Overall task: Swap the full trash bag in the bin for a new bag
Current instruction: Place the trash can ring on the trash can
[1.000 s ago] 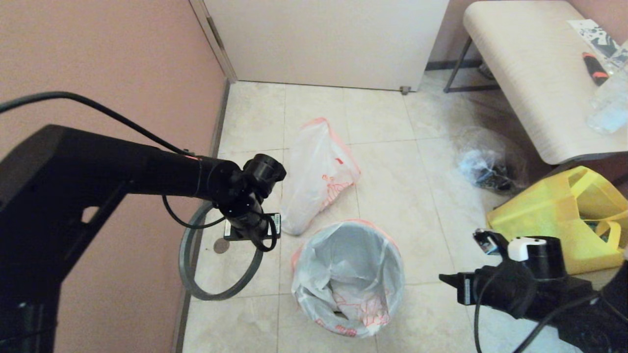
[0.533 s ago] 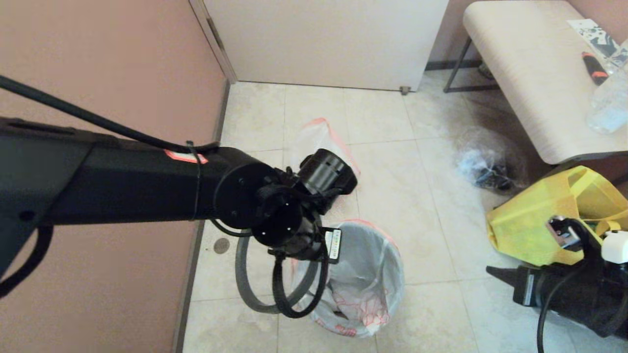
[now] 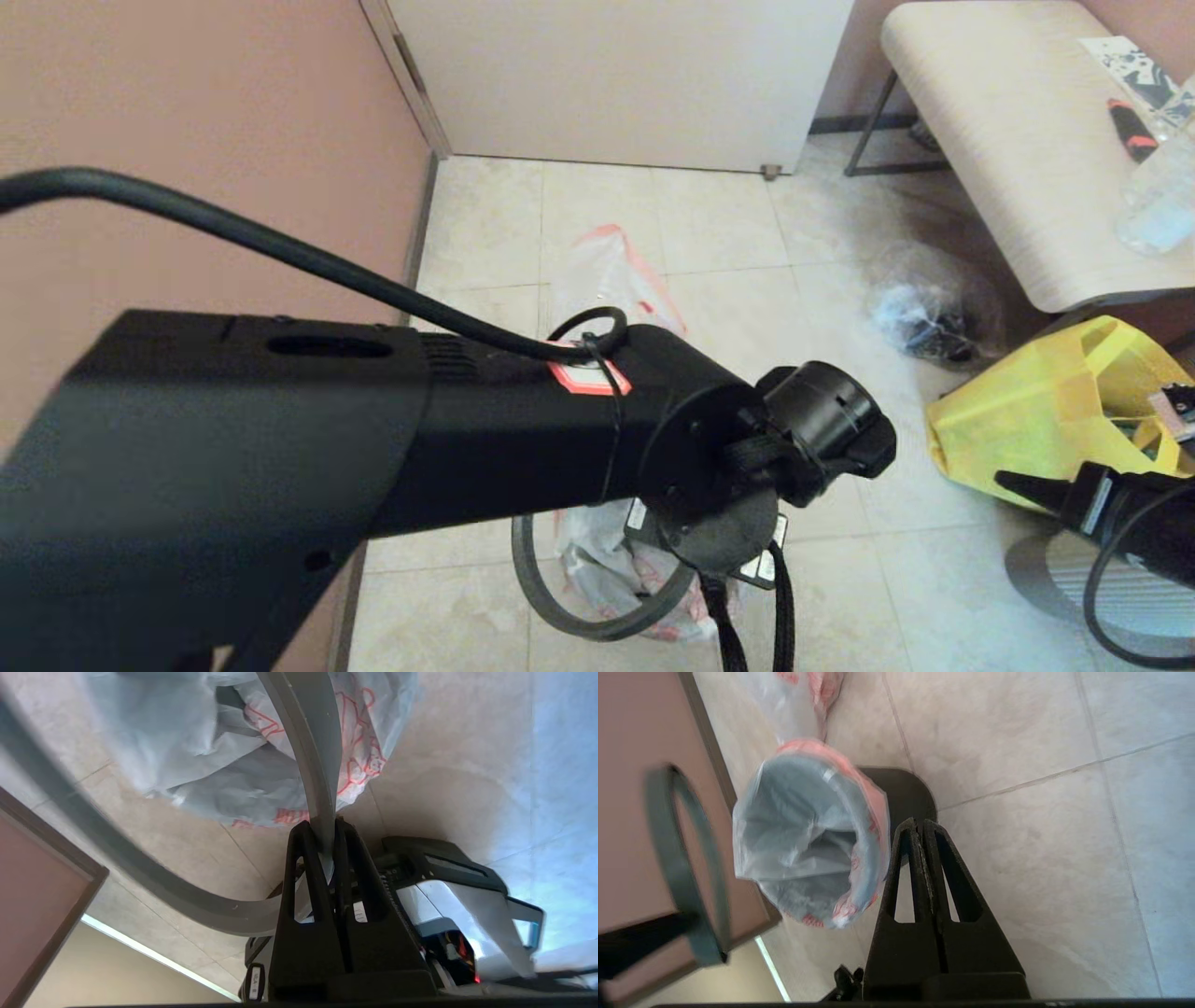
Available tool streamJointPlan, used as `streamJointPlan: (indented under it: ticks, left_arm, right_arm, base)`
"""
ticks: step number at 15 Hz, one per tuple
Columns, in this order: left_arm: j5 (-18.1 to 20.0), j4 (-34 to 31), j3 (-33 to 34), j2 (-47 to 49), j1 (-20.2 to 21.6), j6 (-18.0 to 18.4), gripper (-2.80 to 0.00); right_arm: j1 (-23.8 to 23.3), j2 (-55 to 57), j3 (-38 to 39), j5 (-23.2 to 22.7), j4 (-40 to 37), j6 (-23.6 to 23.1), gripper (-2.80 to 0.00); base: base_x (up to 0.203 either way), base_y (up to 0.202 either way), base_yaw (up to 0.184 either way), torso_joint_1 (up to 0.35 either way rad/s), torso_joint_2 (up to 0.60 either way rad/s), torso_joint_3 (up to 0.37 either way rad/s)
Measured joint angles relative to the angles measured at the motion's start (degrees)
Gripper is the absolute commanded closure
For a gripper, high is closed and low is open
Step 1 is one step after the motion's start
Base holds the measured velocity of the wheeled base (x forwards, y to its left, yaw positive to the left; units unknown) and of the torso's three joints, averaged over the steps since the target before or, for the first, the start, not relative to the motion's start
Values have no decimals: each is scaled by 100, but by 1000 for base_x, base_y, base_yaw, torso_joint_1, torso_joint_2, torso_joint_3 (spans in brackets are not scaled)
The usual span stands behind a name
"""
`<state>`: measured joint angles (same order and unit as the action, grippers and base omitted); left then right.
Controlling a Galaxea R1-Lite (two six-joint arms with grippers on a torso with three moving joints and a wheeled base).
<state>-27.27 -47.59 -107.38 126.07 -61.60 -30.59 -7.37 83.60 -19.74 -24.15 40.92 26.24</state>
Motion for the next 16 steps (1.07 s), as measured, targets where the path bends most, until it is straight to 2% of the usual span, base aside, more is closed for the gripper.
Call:
streamJointPlan:
  ticks: [2,5,7,9,11,13,16]
  left_arm:
    - [-86,-9,-170,340,-50,9,0]
    - [-101,106,-335,832,-80,180,0]
    - [-94,560,-373,1064,-85,458,0]
    - [-124,1074,-384,1247,-89,890,0]
    - [-277,1557,-397,1425,-89,1219,0]
    - [-459,1864,-397,1662,-72,1409,0]
    - [-489,2511,-393,2030,95,1664,0]
  right_arm:
    - [-341,31,-17,-253,-3,-70,0]
    - [-452,153,-118,-274,0,-154,0]
    - [-463,252,-245,-275,-2,-155,0]
    - [-466,317,-365,-283,-11,-158,0]
    - [-466,384,-430,-286,-10,-158,0]
    - [-466,450,-468,-285,-5,-158,0]
    - [-466,491,-492,-293,2,-158,0]
  base:
    - [0,0,0,0,0,0]
    - [0,0,0,0,0,0]
    - [0,0,0,0,0,0]
    - [0,0,0,0,0,0]
    - [0,0,0,0,0,0]
    - [0,0,0,0,0,0]
    - [0,0,0,0,0,0]
